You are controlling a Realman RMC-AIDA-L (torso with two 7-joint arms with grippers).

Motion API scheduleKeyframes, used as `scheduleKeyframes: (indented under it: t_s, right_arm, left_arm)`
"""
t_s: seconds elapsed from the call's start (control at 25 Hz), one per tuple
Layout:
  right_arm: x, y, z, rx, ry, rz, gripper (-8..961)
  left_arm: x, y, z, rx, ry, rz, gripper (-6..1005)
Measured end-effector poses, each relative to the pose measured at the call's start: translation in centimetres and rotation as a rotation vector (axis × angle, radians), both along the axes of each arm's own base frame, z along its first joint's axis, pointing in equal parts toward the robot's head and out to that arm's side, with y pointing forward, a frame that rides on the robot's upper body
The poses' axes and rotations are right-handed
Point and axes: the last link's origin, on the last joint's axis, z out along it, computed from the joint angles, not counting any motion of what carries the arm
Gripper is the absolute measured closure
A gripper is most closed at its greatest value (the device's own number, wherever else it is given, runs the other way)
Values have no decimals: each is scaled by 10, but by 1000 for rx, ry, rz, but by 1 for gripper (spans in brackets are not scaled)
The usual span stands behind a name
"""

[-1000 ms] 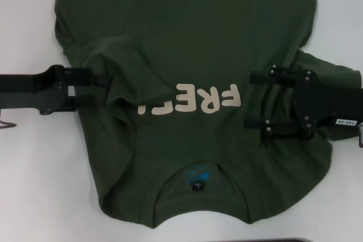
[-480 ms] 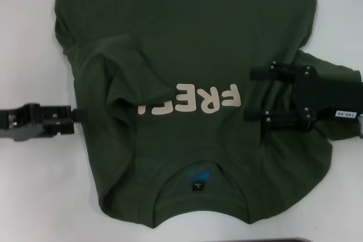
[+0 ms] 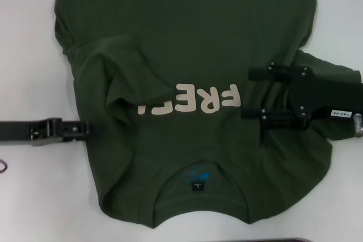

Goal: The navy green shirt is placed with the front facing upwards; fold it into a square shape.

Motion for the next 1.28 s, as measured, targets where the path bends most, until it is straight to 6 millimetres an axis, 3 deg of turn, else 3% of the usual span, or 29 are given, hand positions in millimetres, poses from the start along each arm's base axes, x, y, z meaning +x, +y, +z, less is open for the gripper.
scheduleKeyframes:
  t_s: [0.36, 0.76, 1.08, 1.28]
  right_arm:
    - [1, -2, -2, -5, 2, -5, 37]
    - [2, -4, -3, -24, -21, 7, 37]
    - [0, -2, -5, -22, -31, 17, 37]
    - [-5, 3, -8, -35, -20, 7, 37]
  left_arm:
    - [7, 20, -5, 61, -15, 16, 311]
    - [13, 24, 25, 173, -176, 45, 310]
    - [33, 34, 13, 110, -200, 12, 310]
    - [31, 37, 15, 110, -193, 28, 310]
